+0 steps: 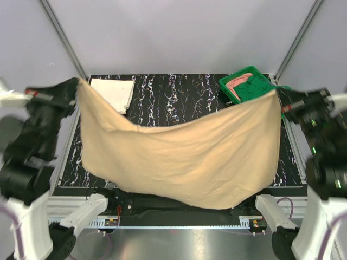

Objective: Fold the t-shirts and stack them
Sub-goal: Flatten the tshirt out

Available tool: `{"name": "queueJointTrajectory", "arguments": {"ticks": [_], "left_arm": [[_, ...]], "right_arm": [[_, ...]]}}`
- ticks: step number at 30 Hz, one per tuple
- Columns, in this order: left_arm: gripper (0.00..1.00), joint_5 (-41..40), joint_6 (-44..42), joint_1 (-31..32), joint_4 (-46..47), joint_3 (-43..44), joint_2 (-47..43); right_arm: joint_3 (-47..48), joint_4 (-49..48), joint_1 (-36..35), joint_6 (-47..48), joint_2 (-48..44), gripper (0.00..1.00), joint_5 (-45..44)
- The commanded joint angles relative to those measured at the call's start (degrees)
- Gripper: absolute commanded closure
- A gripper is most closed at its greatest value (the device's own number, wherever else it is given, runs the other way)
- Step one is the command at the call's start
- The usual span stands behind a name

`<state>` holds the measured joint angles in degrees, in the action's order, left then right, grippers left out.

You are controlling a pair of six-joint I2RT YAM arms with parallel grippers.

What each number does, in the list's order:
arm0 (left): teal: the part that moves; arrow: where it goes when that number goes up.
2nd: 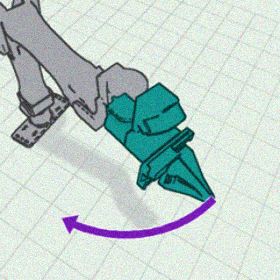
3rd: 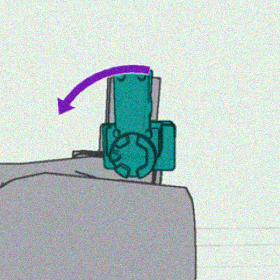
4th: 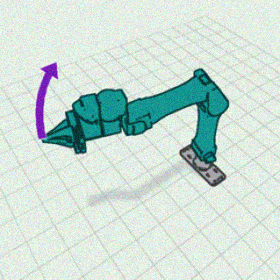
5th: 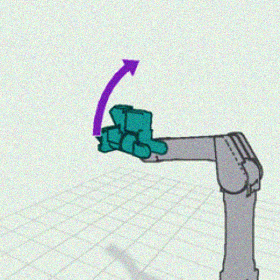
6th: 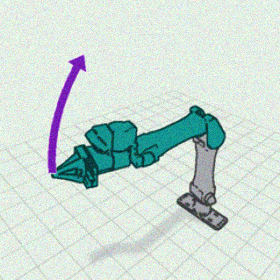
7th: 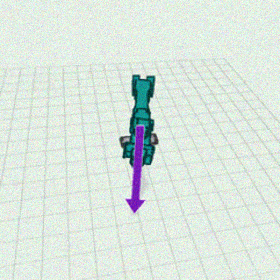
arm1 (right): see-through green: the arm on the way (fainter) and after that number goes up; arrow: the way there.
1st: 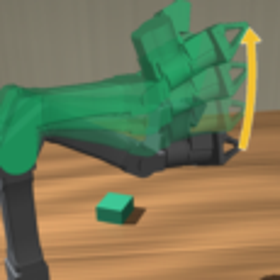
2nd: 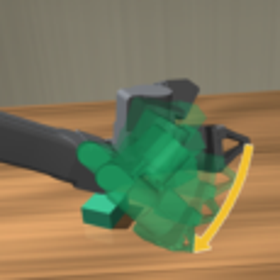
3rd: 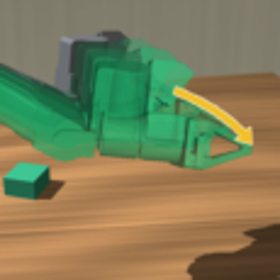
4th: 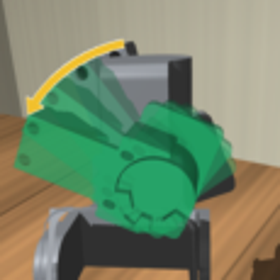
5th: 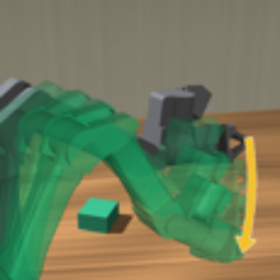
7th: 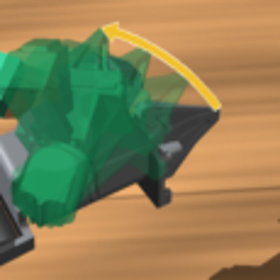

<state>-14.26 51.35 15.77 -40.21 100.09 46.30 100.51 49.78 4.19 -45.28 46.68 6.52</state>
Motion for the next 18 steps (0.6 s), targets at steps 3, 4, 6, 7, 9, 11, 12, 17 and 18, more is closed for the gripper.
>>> {"name": "queueJointTrajectory", "arguments": {"ticks": [3, 4, 6, 7, 9, 11, 12, 17, 18], "left_arm": [[1.00, -9.0, -9.4, -0.6, 5.0, -1.5, 16.7], [1.00, -10.0, -10.0, -1.2, 5.5, -0.4, 19.1], [1.00, -8.6, -9.5, -5.7, 6.0, 4.7, 26.1], [1.00, -6.9, -8.6, -7.8, 6.3, 9.3, 28.5], [1.00, -0.8, -5.8, -13.6, 7.8, 14.2, 35.1], [1.00, 9.5, -0.6, -19.9, 7.8, 24.1, 41.5], [1.00, 13.2, 1.2, -21.6, 7.8, 27.8, 43.2], [1.00, 25.8, 6.7, -26.5, 9.3, 34.3, 39.3], [1.00, 26.0, 6.6, -26.5, 9.4, 27.9, 36.5]], "right_arm": [[-7.6, -15.8, 0.2, -2.2, 13.3, 1.00, 5.6], [-7.2, -18.0, 0.2, -2.0, 15.4, 1.00, 6.3], [-5.5, -20.1, 0.2, -1.4, 21.2, 1.00, 8.0], [-2.5, -20.4, 0.2, -1.0, 23.2, 1.00, 8.6], [1.9, -20.2, 0.2, 0.5, 29.3, 1.00, 9.3], [9.9, -19.5, 0.2, 2.3, 34.5, 1.00, 10.6], [13.0, -17.1, 0.2, 2.6, 35.8, 1.00, 10.6], [32.9, -6.5, 0.2, 5.5, 41.0, 1.00, 9.6], [34.0, -4.2, 0.2, 5.6, 40.9, 1.00, 10.0]]}}
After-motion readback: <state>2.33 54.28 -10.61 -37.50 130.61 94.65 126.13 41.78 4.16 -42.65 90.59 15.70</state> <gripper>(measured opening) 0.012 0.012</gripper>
